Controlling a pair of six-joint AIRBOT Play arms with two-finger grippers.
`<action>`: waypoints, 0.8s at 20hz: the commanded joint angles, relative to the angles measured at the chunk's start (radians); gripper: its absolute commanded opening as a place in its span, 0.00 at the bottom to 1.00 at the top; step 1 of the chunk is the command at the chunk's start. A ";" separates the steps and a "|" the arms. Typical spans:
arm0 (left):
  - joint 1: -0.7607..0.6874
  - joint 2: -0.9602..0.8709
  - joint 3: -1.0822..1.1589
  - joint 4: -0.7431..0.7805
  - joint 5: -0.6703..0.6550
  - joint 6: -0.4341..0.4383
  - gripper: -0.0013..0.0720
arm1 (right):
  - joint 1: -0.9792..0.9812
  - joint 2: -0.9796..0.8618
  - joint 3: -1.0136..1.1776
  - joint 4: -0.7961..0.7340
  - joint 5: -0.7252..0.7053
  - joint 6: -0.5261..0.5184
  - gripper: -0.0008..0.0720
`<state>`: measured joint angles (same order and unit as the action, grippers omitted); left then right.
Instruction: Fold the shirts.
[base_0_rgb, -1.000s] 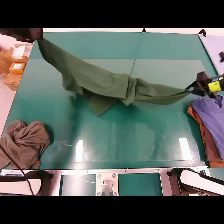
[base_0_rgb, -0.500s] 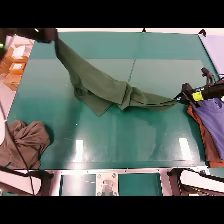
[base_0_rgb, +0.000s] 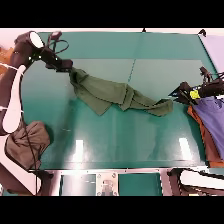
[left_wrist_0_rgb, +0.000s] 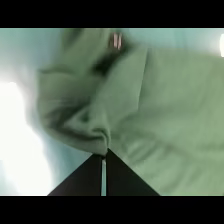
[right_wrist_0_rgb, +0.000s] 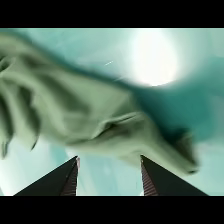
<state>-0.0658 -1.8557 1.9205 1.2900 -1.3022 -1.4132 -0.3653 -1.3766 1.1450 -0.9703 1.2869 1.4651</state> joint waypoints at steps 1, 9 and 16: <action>0.001 -0.008 -0.044 0.017 -0.071 0.019 0.05 | 0.106 0.040 -0.002 0.008 0.007 0.027 0.63; 0.001 -0.008 -0.053 0.011 -0.068 0.016 0.05 | 0.579 -0.126 -0.117 0.097 -0.358 0.162 0.63; 0.001 -0.008 -0.053 0.011 -0.067 0.016 0.05 | 0.681 -0.252 -0.117 0.186 -0.528 0.147 0.58</action>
<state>-0.0654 -1.8629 1.8679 1.3010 -1.3678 -1.3972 0.2752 -1.5932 1.0325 -0.7940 0.8547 1.6093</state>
